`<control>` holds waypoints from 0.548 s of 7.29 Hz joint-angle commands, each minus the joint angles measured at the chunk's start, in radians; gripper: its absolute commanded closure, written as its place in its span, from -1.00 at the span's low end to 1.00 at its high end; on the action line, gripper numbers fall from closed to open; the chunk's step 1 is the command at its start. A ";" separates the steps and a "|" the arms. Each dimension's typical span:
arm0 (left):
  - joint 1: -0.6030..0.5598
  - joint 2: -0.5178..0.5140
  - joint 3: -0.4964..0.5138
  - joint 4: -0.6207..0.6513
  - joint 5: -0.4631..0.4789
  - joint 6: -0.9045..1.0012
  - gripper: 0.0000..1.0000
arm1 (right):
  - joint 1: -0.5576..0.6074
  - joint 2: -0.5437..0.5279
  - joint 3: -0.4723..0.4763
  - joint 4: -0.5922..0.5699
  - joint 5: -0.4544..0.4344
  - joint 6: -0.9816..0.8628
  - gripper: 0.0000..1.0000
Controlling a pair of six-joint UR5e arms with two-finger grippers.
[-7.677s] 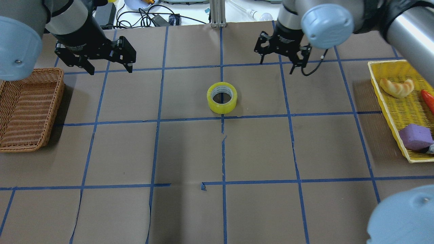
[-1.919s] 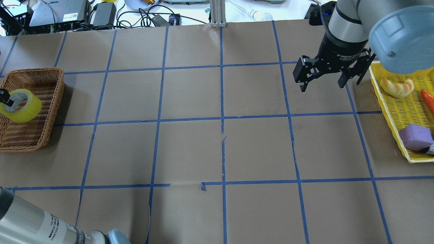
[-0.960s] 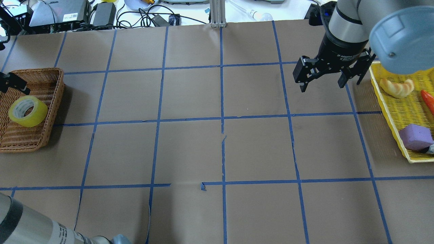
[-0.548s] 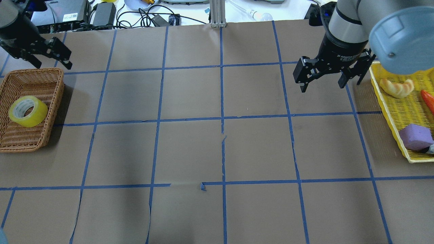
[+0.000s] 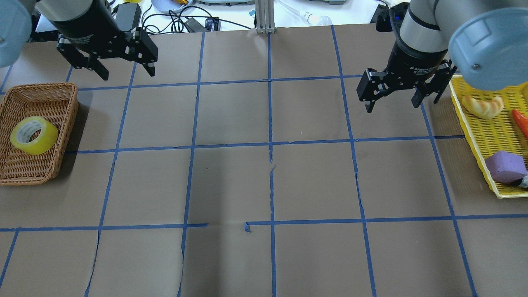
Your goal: Transfer tape with both arms
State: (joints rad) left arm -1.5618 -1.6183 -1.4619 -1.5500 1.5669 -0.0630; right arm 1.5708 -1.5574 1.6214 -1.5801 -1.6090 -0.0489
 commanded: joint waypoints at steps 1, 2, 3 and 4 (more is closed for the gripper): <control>-0.037 0.014 -0.005 -0.042 0.005 -0.061 -1.00 | 0.000 -0.001 0.000 0.003 -0.002 0.004 -1.00; -0.037 0.021 -0.005 -0.047 0.007 -0.060 -1.00 | 0.000 -0.001 0.002 0.008 -0.003 0.004 -1.00; -0.035 0.020 -0.003 -0.053 0.012 -0.060 -1.00 | 0.000 -0.001 0.003 0.009 -0.012 0.004 -1.00; -0.027 0.018 -0.003 -0.050 0.012 -0.058 -1.00 | 0.000 -0.001 0.009 0.006 -0.034 0.003 -1.00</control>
State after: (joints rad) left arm -1.5949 -1.5995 -1.4653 -1.5982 1.5763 -0.1216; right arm 1.5708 -1.5584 1.6252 -1.5728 -1.6229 -0.0449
